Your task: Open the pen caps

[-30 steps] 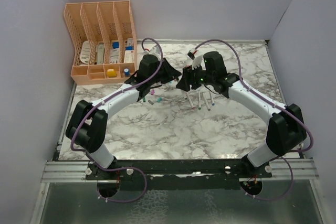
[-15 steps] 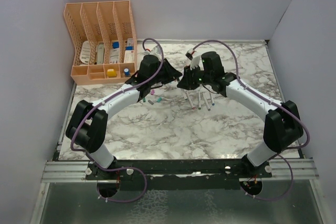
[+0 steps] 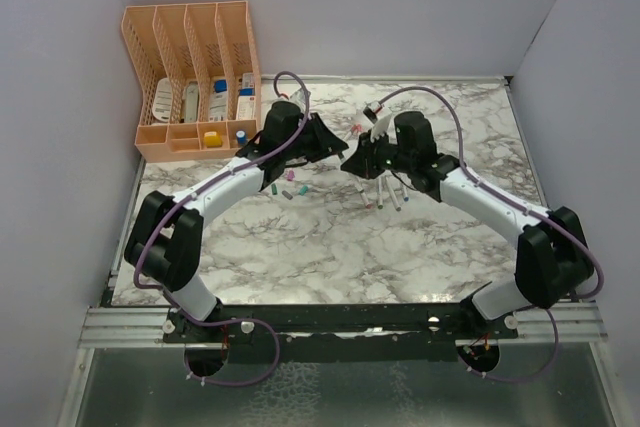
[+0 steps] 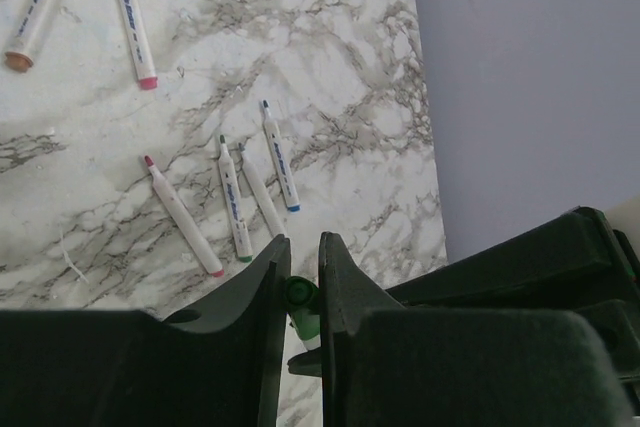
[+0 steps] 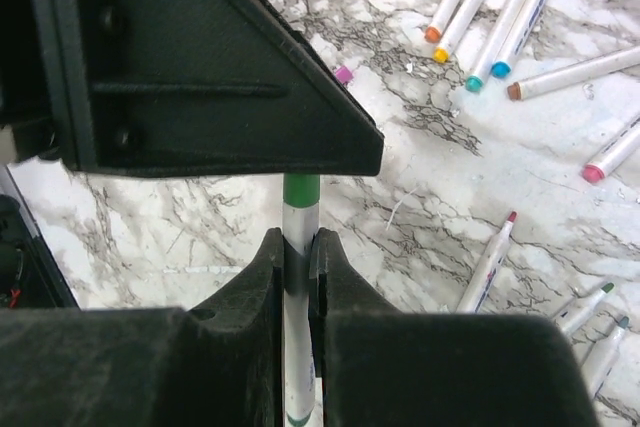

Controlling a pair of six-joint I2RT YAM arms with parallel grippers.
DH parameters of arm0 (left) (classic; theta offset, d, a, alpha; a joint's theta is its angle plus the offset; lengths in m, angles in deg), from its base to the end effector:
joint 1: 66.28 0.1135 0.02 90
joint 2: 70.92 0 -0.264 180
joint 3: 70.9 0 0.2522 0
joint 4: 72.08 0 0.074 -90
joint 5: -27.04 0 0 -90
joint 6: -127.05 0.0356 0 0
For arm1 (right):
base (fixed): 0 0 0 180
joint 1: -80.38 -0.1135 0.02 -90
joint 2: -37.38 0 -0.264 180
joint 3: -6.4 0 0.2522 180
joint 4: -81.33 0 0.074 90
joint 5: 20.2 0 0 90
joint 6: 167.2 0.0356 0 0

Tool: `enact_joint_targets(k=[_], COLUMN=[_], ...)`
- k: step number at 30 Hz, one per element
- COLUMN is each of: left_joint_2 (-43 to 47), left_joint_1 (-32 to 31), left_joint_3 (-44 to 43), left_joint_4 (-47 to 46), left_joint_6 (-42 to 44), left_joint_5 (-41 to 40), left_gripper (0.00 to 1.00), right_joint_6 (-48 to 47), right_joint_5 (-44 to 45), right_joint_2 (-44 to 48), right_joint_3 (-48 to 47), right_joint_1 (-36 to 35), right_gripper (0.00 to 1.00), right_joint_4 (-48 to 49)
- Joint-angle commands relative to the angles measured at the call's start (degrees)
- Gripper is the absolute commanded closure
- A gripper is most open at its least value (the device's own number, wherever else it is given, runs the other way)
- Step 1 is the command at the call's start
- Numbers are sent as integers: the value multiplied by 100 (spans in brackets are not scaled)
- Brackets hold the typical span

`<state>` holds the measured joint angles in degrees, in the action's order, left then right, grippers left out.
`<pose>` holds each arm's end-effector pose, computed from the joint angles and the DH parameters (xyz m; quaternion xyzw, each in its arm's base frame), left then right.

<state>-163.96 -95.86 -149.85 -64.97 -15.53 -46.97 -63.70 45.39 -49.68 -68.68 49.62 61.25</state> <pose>0.3252 -0.1959 0.2766 -0.0859 0.8164 -0.4541 0.3463 0.2875 0.1882 0.2683 -0.2295 0.8301 0.3497 0.3689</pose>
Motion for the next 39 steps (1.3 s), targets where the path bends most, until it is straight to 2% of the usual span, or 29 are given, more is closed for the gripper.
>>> enact_joint_targets(k=[1, 5, 12, 16, 23, 32, 39], left_joint_2=[-44, -142, -96, -49, 422, 1390, 1661], left_joint_1=[790, 937, 975, 972, 954, 923, 902], left_joint_3=[-405, -498, -256, -239, 260, 988, 1418], left_joint_4=[-267, -267, -346, -186, 833, 2033, 2384], left_joint_6=[122, 77, 2, 67, 630, 1351, 1581], left_joint_5=[-955, -1050, -1202, -1090, -879, -1450, -1459], left_gripper=[100, 100, 100, 100, 100, 100, 100], right_joint_6=[190, 298, 235, 209, 144, 101, 98], right_joint_5=[-283, -296, -201, 249, 1235, 1717, 1836], right_joint_2=[814, 1155, 1288, 1235, 285, -1159, -1919], right_joint_3=[940, 1346, 1357, 1248, 450, -465, -949], right_joint_1=[-61, -61, -60, -61, -61, -201, -350], right_gripper=[99, 99, 99, 99, 99, 99, 99], right_joint_4=[-614, -660, -840, -849, -1024, -751, -669])
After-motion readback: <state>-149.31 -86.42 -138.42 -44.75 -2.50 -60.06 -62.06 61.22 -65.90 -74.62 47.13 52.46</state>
